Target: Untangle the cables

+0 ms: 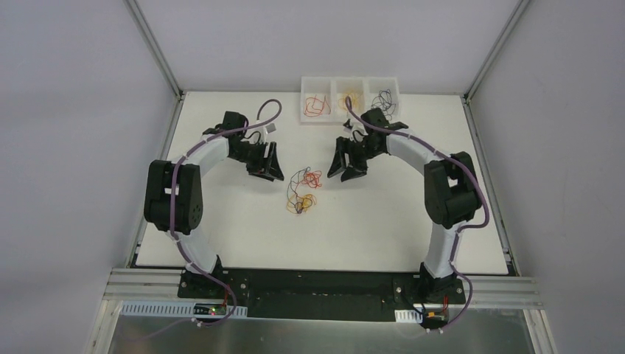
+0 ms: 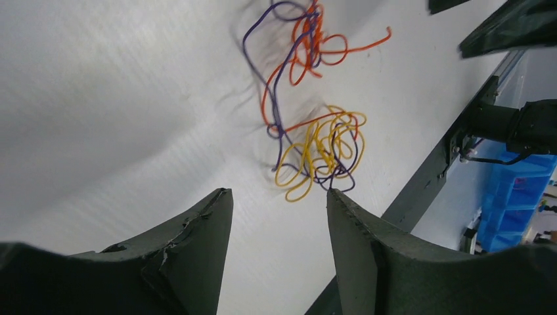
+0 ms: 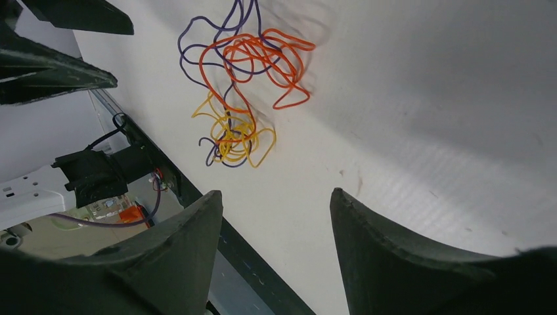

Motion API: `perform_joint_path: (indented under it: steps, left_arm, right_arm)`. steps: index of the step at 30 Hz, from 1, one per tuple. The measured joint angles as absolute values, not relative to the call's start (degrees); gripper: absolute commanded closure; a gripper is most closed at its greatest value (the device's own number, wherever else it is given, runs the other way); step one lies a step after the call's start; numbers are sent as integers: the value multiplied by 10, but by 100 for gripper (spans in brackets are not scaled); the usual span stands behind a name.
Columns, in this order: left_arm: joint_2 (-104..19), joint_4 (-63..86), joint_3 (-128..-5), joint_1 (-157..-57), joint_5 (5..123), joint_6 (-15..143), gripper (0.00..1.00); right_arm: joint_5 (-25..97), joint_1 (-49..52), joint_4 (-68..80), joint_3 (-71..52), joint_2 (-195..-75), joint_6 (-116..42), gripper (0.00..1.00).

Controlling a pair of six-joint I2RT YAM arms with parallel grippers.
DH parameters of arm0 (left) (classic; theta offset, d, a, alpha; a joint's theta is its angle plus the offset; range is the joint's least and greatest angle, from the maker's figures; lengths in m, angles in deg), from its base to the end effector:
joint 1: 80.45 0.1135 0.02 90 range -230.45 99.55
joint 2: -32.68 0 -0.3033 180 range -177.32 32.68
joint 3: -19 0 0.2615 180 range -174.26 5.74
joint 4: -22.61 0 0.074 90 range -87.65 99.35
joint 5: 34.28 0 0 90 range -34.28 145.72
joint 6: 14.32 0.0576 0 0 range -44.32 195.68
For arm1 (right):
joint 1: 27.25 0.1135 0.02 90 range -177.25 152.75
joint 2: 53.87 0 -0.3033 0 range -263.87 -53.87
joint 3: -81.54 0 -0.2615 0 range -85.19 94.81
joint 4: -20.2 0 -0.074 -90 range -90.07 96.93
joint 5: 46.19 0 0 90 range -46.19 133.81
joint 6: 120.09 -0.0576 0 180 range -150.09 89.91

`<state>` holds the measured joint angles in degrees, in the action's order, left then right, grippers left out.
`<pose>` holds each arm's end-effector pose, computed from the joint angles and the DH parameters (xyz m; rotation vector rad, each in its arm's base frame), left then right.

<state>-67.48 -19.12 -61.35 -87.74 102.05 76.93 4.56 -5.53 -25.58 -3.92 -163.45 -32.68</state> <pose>0.3654 -0.0888 0.2234 0.4537 2.4567 -1.0944 0.3879 0.1937 0.2279 -0.6698 2.5230 1.0485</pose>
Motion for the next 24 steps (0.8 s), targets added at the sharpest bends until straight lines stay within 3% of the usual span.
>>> perform_joint_path:
  steps: [11, 17, 20, 24]
  left_arm:
    - [-728, -151, -665, -931, 1020, 750, 39]
    - [-787, -146, -650, -925, 1020, 722, 40]
    - [-808, -142, -655, -924, 1043, 699, 49]
    - [-832, -132, -669, -924, 1048, 675, 74]
  right_arm:
    - [121, 21, -167, -11, -1722, -385, 23]
    - [184, 49, -141, 21, -1744, -384, 23]
    - [206, 61, -133, 38, -1754, -380, 26]
    - [213, 67, -121, 45, -1762, -375, 40]
